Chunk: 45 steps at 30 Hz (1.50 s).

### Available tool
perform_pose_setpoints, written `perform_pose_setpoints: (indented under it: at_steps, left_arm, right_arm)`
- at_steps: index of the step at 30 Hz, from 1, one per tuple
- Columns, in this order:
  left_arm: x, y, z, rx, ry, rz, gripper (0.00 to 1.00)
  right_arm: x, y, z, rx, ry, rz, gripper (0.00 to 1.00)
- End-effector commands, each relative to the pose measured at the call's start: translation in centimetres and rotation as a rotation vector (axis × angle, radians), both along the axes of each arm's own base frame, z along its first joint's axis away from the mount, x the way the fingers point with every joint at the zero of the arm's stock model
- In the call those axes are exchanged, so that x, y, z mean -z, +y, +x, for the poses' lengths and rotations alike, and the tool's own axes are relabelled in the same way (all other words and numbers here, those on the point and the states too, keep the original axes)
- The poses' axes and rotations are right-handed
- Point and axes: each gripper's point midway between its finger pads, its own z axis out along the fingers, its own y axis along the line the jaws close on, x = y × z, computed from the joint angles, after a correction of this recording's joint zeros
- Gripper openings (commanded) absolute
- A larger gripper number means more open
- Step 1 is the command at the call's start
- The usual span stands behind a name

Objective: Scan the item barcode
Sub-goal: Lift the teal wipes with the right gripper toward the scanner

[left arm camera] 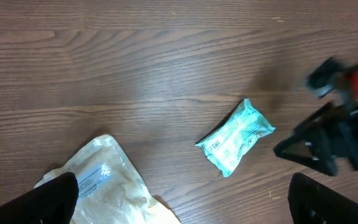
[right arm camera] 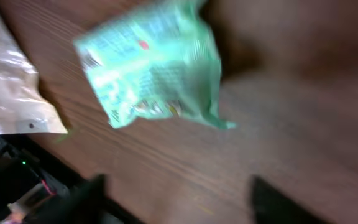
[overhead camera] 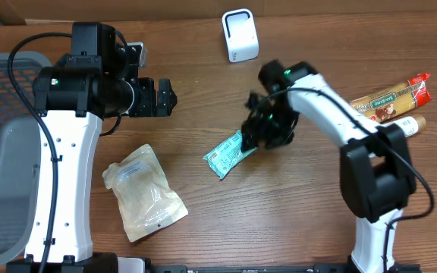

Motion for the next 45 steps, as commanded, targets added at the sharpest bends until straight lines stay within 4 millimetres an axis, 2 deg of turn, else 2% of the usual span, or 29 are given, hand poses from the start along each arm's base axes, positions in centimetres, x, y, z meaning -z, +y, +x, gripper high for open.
perform_pose_setpoints:
  at_steps: [1,4,6,14,23,28,30,34,38,39,42,45]
  left_arm:
    - [-1.7,-0.1,-0.1,0.019,-0.054,-0.009,1.00]
    - [-1.7,-0.1,-0.1,0.019,-0.054,-0.009,1.00]
    - [-1.7,-0.1,-0.1,0.019,-0.054,-0.009,1.00]
    - [-1.7,-0.1,-0.1,0.019,-0.054,-0.009,1.00]
    - [-1.7,-0.1,-0.1,0.019,-0.054,-0.009,1.00]
    - [-1.7,-0.1,-0.1,0.019,-0.054,-0.009,1.00]
    - [-1.7,-0.1,-0.1,0.019,-0.054,-0.009,1.00]
    - [-1.7,-0.1,-0.1,0.019,-0.054,-0.009,1.00]
    - [-1.7,-0.1,-0.1,0.019,-0.054,-0.009,1.00]
    - [-1.7,-0.1,-0.1,0.019,-0.054,-0.009,1.00]
    - [-1.7,-0.1,-0.1,0.019,-0.054,-0.009,1.00]
    - [-1.7,-0.1,-0.1,0.019,-0.054,-0.009,1.00]
  right_arm:
    - [-2.1,-0.3,2.8,-0.070,-0.176,0.055,0.96]
    - [-1.2,0.3,4.3,-0.094,-0.234,0.087,0.96]
    - [-0.2,0.7,4.6,-0.133,-0.243,0.107,0.96]
    - [4.0,1.6,3.4,-0.163,-0.126,0.146,0.90]
    - [5.8,3.3,1.6,-0.153,-0.010,0.243,0.82]
    - [7.6,4.1,0.2,-0.118,0.058,0.235,0.74]
    - [7.9,4.1,0.0,-0.094,0.075,0.223,0.66]
    - [8.0,4.2,0.1,-0.065,0.085,0.216,0.29]
    - [8.0,4.2,0.1,-0.059,0.087,0.218,0.08]
    - [8.0,4.3,0.1,-0.059,0.088,0.219,0.04]
    - [7.4,4.5,0.2,-0.048,0.101,0.257,0.04]
    - [5.2,5.3,0.5,-0.042,0.108,0.382,0.04]
